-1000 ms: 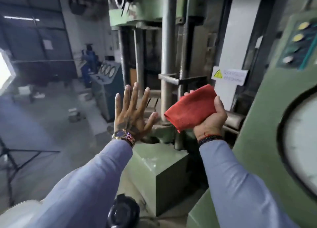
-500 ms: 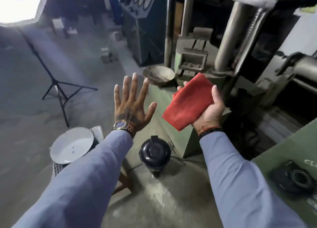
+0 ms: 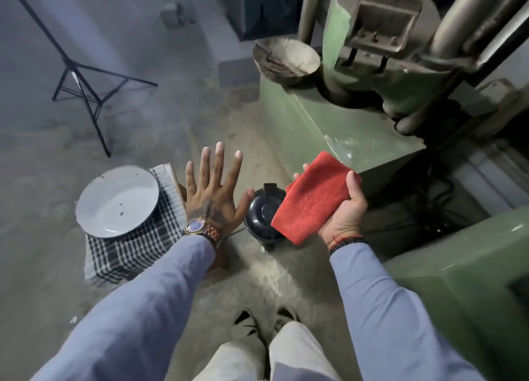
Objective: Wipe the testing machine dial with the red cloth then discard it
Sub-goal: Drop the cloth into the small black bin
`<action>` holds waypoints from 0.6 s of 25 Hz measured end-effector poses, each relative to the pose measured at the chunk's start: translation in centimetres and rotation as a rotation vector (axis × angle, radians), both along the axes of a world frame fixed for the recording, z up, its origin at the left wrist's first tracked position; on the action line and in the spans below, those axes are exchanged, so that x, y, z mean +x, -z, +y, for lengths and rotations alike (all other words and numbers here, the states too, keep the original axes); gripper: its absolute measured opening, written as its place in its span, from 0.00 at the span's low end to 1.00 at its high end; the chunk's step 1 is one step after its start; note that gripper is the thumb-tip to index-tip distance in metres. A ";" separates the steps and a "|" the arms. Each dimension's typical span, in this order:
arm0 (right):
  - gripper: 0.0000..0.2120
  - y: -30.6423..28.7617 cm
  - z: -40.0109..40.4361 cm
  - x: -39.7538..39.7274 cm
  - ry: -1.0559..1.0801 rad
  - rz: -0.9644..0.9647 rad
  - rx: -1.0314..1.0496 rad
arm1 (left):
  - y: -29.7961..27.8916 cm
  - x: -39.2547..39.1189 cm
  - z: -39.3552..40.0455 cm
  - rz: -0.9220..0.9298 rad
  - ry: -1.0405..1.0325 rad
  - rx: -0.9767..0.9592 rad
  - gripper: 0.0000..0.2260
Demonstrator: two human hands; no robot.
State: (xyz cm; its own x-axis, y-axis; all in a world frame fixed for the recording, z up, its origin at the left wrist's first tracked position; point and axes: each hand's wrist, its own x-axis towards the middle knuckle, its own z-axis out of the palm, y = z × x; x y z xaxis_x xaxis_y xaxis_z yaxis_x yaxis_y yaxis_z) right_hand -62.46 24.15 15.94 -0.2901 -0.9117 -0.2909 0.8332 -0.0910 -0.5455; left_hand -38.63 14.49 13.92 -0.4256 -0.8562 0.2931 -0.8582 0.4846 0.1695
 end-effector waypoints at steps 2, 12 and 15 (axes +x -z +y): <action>0.32 1.8 -0.2 0.2 0.017 0.002 0.028 | 1.8 -0.1 -0.4 -0.017 0.023 0.040 0.38; 0.33 7.8 -1.8 -0.9 0.037 -0.018 0.162 | 5.6 -2.7 -2.7 -0.033 0.048 0.151 0.37; 0.35 9.3 -2.4 -1.2 0.029 -0.020 0.173 | 6.7 -2.6 -3.5 -0.052 0.034 0.189 0.38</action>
State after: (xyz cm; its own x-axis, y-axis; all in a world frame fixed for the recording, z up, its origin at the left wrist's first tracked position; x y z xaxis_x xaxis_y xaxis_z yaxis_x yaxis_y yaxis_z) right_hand -63.61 21.79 6.68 -0.3079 -0.8390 -0.4486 0.8426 -0.0215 -0.5381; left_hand -41.21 10.98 7.26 -0.4655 -0.8787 0.1055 -0.8518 0.4772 0.2162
